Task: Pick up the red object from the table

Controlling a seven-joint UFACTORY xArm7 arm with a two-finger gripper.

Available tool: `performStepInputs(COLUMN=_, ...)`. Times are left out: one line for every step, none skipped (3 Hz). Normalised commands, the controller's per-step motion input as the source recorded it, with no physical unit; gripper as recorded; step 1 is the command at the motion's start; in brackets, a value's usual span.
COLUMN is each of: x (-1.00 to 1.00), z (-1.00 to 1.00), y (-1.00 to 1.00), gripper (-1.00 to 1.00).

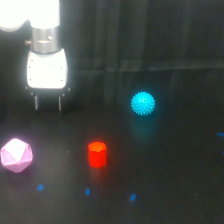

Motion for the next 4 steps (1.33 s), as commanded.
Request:
performStepInputs(x=0.82, z=-0.68, y=-0.94, gripper=0.27)
performStepInputs(x=1.0, z=-0.43, y=-1.0, gripper=0.6)
performStepInputs(x=0.65, z=-0.13, y=-1.0, gripper=1.0)
performStepInputs(x=1.0, z=0.08, y=-0.71, gripper=1.0)
